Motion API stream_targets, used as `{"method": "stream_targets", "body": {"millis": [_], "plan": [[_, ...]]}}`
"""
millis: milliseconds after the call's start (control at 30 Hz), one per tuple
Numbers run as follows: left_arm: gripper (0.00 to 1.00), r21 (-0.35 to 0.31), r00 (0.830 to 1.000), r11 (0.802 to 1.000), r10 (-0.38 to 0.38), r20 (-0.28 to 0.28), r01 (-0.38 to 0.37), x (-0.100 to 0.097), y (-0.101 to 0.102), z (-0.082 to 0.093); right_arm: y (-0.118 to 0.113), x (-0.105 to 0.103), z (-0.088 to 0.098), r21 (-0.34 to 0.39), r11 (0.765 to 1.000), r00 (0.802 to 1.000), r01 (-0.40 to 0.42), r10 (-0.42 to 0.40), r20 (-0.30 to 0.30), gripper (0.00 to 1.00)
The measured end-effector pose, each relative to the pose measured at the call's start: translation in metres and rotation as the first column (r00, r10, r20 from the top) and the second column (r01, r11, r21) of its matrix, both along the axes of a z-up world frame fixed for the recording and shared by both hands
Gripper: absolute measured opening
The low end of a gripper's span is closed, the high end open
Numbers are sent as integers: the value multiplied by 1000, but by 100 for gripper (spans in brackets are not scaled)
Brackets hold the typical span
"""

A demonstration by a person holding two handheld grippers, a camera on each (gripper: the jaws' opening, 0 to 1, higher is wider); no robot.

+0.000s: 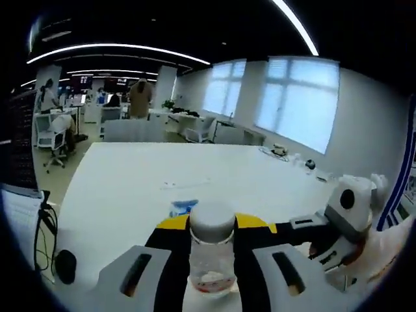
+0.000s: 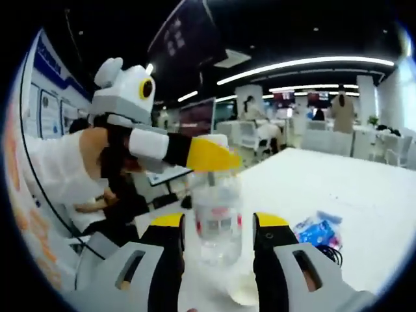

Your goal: Arrange the tabletop items into an orderly group along one side of the table until the central work area is clear of visible clutter.

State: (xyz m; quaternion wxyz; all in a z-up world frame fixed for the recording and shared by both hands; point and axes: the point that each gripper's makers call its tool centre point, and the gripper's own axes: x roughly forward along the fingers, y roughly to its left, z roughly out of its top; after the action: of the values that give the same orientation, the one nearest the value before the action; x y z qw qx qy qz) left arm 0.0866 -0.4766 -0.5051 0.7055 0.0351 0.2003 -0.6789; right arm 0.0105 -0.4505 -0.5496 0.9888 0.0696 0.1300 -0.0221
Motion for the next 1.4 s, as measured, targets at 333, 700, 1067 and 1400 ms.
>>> {"method": "stream_targets", "body": {"millis": [333,700,1067,1400], "plan": [[22,57,996,995,85,39,-87,57,-31,-11,-24,-69,-25,32,986,986,163,-162,-37,38],[22,137,990,981,137,36,-140,90,-72,-36,-40,-135,-60,95,933,936,347,-338,-101,38],[22,193,983,964,171,68,-181,124,-110,-56,-31,-137,-77,155,911,923,381,-367,-115,38],[22,286,981,941,155,115,-182,136,-133,-92,-20,-130,-84,115,943,945,312,-295,-141,37]]}}
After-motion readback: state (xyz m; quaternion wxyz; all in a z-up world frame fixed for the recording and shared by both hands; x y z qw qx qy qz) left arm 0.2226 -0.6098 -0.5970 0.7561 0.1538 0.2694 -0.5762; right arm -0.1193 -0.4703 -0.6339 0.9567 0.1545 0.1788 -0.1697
